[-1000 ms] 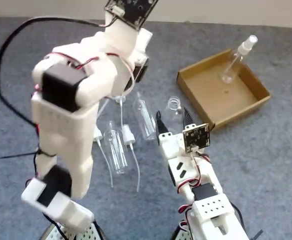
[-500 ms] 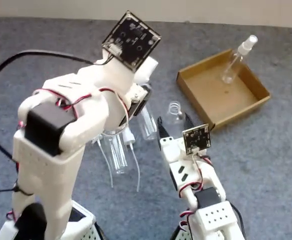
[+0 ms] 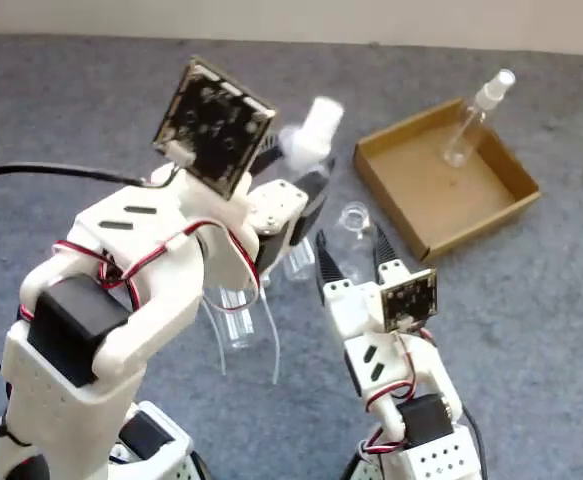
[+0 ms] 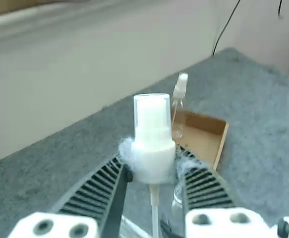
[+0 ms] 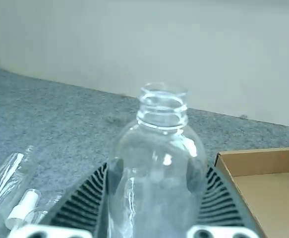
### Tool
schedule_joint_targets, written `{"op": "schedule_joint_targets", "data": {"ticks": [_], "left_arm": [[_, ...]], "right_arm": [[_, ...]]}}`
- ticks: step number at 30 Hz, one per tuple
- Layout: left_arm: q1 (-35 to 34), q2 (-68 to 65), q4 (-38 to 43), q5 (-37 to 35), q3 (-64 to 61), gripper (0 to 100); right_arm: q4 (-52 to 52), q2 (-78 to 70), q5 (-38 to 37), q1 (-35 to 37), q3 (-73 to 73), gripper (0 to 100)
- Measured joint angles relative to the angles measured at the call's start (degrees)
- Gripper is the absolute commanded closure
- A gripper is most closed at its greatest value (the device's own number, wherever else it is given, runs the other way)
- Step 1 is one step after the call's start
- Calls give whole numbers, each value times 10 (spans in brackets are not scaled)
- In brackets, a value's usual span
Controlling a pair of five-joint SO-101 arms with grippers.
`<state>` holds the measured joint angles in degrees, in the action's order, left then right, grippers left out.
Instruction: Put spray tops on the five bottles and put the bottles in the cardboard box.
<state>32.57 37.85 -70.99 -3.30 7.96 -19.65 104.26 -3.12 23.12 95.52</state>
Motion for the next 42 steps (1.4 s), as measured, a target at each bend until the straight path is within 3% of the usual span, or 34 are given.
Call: {"op": "schedule_joint_targets", "data": {"ticks": [12,16,25,31,42], "left_arm": [[8,141,473,-4,-361,995],[6,171,592,-4,-451,995],[7,178,757,-4,-524,995],[7,178,826,-5,-553,995],[37,178,847,-5,-597,995]], "right_arm": [[0,1,0,0,0,886],[0,1,0,0,0,885],[0,1,0,0,0,885],[0,1,0,20,0,885],[0,2,0,55,0,885]]}}
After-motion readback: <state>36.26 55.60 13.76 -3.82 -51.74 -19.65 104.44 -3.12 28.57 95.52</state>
